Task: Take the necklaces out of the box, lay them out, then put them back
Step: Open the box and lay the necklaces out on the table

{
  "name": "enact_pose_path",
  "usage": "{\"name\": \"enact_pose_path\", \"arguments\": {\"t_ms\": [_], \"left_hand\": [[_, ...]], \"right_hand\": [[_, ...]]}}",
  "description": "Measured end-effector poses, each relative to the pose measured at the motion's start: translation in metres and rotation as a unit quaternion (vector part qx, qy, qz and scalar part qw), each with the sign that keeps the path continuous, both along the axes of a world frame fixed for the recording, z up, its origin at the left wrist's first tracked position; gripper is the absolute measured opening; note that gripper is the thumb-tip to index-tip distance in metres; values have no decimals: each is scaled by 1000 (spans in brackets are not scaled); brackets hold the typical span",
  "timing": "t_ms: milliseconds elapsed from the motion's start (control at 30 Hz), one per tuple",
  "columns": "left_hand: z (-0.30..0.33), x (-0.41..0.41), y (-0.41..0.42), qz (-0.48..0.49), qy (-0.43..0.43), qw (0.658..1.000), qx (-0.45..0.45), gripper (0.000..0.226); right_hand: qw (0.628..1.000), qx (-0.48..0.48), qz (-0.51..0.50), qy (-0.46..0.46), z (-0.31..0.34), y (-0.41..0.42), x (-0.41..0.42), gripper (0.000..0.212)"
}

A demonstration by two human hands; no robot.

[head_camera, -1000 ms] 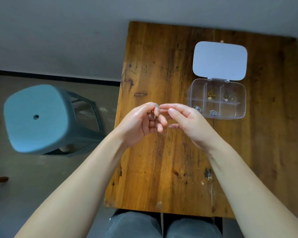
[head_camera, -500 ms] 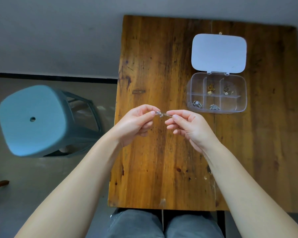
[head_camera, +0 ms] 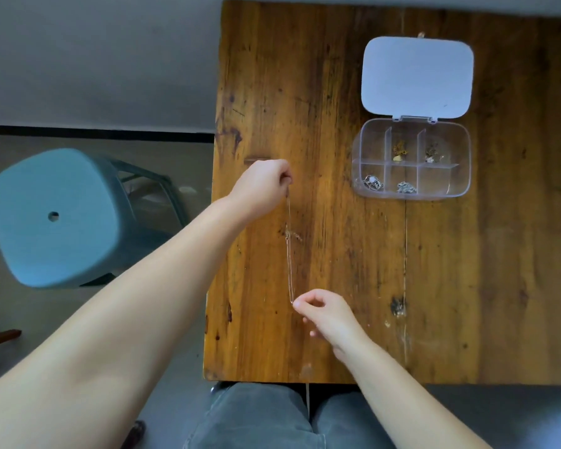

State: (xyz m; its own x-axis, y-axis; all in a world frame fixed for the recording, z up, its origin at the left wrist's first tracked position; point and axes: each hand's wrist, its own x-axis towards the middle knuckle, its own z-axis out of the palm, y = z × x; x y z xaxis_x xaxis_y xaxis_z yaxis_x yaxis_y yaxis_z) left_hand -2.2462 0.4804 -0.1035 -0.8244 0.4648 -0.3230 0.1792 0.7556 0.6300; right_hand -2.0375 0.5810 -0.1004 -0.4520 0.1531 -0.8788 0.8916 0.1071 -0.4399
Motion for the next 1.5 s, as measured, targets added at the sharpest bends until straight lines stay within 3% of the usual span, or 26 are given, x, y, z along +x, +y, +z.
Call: {"name": "enact_pose_path", "arguments": {"t_ms": [200,367,467,567,633,733,800,900,1100,1200,1333,1433,1500], "left_hand": [[-14,13,-3,-29,19,999,-41,17],[-22,15,-8,-75,62,992,-76,15],[-23,13,6,-106,118,981,-114,15],[-21,13,13,-77,160,976,-126,26],[-15,16,32,-63,162,982,-77,36],[-9,29,73,-101,146,984,-19,51],[-10,41,93,-129,145,981,-19,44],[-14,48,105,-84,144,986,-13,22],[-12,48,111,-41,143,989,-6,12],[-10,49,113,-34,145,989,-12,13],[1,53,123,3,190,981,-49,34],[24,55,142,57,150,982,96,49],[41,56,152,51,73,978,191,33]], "right_hand": [[986,108,118,51,-17,-32,2,10],[925,211,296,110,-17,-40,2,10],[932,190,279,130,-6,-11,-12,15],[949,183,164,199,18,40,-48,12],[923,245,104,277,30,93,-82,16],[878,346,168,284,33,160,-136,30],[849,382,281,234,22,187,-165,39],[785,393,436,197,6,201,-187,45],[734,381,509,239,-8,205,-192,28],[756,355,481,268,-1,210,-193,18],[851,250,313,340,35,216,-186,12],[901,64,206,376,78,215,-168,6],[906,-36,171,385,100,211,-152,6]]}}
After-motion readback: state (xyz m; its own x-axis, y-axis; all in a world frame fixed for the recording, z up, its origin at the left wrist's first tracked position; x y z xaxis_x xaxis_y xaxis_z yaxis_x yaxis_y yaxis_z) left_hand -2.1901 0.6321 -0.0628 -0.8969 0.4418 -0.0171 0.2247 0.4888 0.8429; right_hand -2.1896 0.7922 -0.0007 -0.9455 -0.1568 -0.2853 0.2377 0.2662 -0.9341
